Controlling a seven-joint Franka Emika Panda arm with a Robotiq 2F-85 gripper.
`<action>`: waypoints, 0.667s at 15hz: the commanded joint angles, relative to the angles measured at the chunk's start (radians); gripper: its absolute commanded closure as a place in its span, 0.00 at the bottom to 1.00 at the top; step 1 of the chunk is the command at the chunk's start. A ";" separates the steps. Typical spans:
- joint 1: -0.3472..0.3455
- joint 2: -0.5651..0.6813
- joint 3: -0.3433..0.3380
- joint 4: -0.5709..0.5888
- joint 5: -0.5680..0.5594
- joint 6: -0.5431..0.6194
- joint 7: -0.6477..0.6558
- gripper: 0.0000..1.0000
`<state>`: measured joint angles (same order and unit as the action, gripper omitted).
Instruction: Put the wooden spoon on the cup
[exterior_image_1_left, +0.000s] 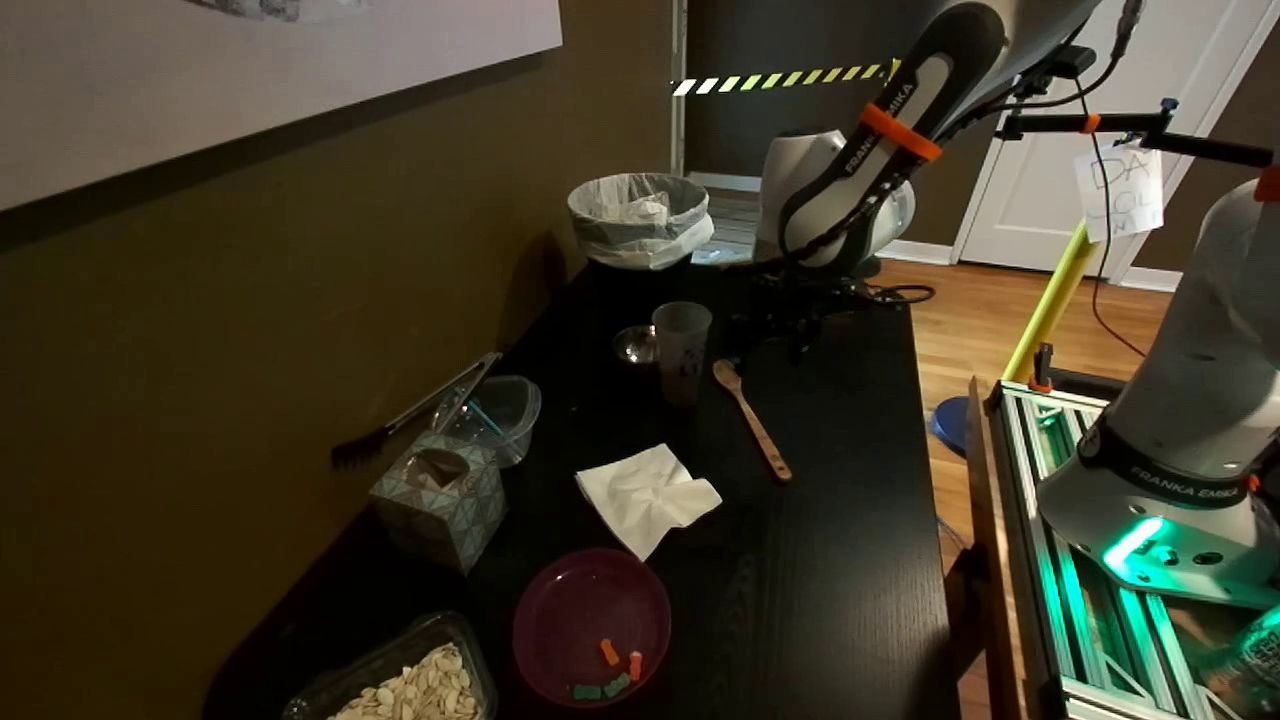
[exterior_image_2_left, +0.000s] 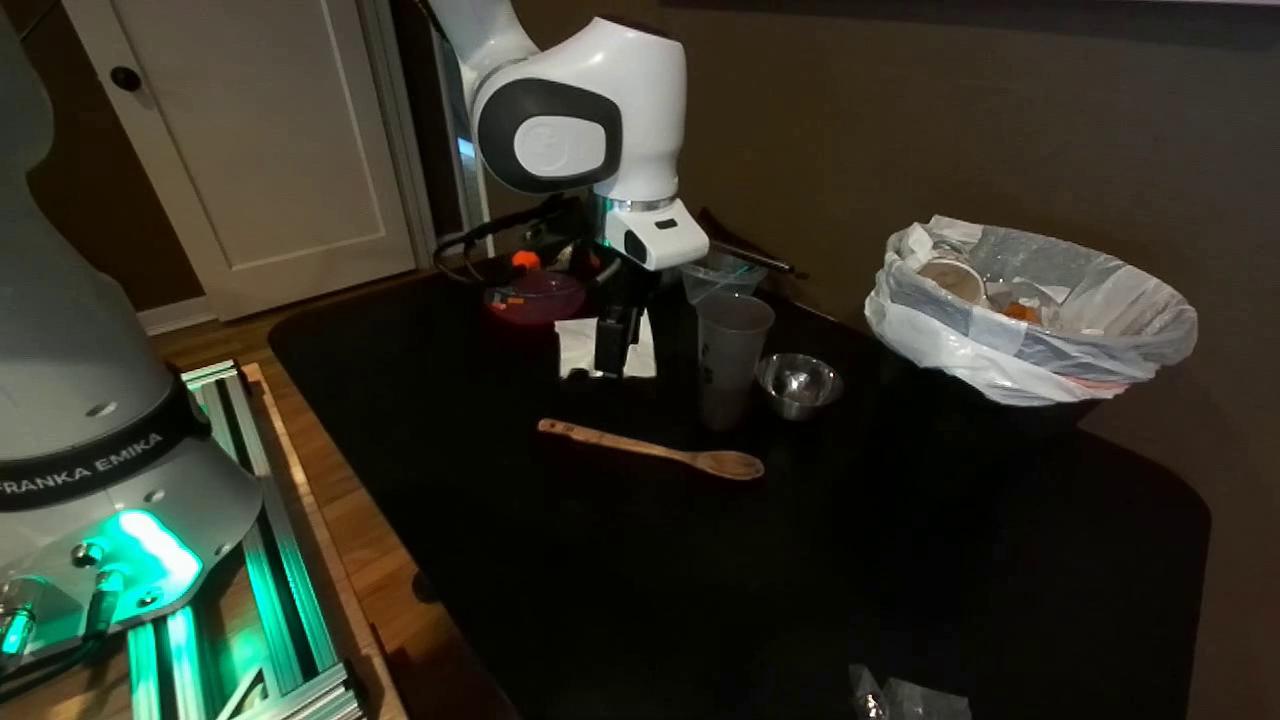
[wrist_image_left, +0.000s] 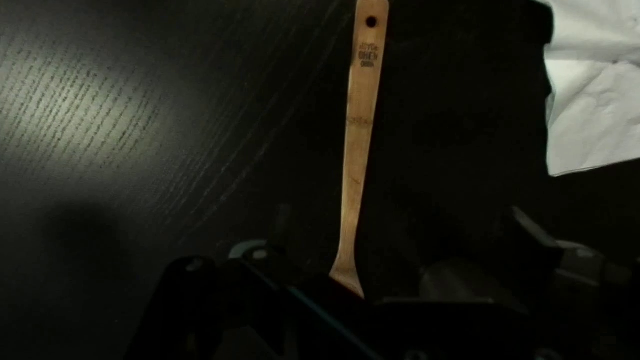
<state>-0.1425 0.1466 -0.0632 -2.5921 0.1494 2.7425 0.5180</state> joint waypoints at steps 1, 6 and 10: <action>0.024 0.127 -0.028 0.049 0.042 0.104 -0.037 0.00; -0.071 0.221 0.072 0.066 0.216 0.209 -0.248 0.00; -0.257 0.244 0.261 0.067 0.325 0.229 -0.431 0.00</action>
<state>-0.2694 0.3661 0.0706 -2.5397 0.3884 2.9651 0.2193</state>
